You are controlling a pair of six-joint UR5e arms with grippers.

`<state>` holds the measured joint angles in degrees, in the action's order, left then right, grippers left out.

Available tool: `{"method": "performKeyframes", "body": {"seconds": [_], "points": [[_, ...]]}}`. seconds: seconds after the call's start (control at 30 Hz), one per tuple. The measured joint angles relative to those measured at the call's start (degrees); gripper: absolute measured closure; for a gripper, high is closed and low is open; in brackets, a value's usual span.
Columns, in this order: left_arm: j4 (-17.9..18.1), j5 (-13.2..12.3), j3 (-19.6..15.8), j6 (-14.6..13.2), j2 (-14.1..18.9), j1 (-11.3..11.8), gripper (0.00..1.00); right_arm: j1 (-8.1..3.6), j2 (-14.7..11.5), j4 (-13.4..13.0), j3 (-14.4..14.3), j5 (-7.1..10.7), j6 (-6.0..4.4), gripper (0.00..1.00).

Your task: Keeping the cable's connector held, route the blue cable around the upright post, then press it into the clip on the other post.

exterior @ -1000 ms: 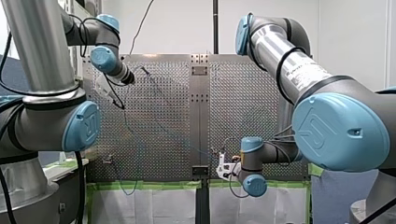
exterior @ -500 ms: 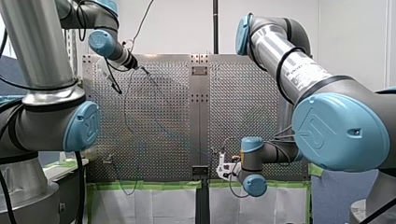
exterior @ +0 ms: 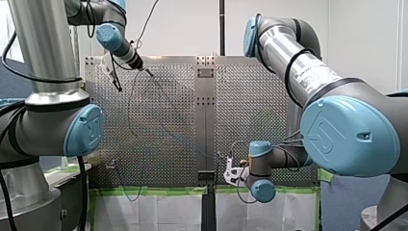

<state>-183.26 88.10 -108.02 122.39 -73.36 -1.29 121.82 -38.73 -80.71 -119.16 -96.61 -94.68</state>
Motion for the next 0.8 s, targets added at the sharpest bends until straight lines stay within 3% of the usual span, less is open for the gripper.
{"method": "performKeyframes", "body": {"seconds": [0.57,0.8], "points": [[-1.92,0.25,7.47,-7.47,-2.39,0.01,0.00,-0.11,-0.02,-0.16,0.03,0.27,0.00,1.00],[-2.89,0.92,10.21,-10.44,-1.89,-0.12,0.00,-0.09,-0.01,-0.04,0.09,0.36,0.00,1.00]]}}
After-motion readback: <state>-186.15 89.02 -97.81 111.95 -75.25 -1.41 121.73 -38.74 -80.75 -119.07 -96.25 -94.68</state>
